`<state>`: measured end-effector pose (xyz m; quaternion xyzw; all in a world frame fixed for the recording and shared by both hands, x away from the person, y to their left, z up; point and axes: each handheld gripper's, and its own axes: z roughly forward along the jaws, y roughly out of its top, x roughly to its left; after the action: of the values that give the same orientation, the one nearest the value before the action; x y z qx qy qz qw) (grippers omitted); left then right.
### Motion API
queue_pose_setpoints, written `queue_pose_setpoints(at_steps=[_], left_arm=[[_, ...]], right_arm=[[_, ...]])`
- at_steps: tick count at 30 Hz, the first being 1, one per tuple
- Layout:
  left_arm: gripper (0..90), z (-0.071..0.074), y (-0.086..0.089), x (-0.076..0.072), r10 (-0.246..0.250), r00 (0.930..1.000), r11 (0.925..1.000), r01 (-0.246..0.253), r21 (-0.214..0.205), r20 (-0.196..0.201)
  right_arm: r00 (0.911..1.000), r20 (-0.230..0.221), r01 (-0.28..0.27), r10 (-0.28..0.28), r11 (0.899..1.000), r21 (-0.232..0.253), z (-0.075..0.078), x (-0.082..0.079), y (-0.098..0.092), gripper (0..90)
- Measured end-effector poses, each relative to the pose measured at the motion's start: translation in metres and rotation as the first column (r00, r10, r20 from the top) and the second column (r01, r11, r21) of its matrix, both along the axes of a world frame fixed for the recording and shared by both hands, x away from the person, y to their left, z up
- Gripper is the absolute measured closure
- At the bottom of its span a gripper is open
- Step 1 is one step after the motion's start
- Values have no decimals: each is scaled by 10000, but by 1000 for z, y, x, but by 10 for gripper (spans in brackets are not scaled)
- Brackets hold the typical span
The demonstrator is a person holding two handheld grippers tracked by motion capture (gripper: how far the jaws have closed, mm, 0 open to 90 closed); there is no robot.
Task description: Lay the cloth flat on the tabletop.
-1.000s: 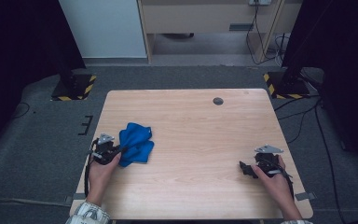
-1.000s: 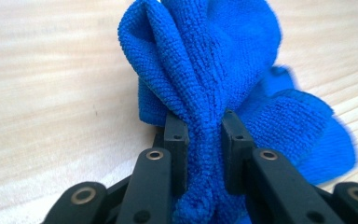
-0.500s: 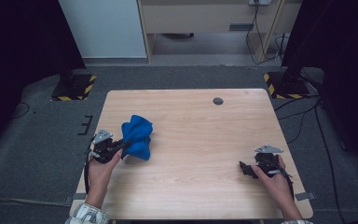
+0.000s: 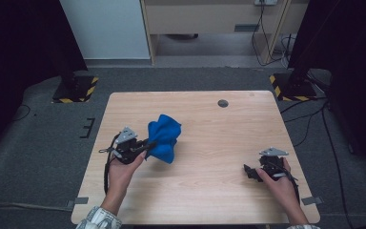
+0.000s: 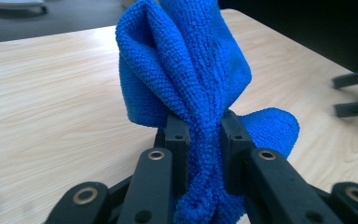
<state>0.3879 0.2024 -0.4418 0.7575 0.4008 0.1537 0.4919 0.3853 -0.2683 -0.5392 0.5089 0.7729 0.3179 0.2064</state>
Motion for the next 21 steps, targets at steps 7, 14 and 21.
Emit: queue_pose_setpoints(at_steps=[7,14,21], left_arm=[[766,2,-57,10,-1062,9943,9932,1066,460,-124],[766,8,-102,11,-1901,9817,9796,1905,642,-119],[765,0,-128,6,-2493,9677,9656,2514,661,-380]], right_arm=[[10000,23,-24,24,10000,-11,0,0,0,3],[10000,8,-16,16,10000,4,0,0,0,3],[10000,18,-29,29,10000,-2,0,0,0,4]])
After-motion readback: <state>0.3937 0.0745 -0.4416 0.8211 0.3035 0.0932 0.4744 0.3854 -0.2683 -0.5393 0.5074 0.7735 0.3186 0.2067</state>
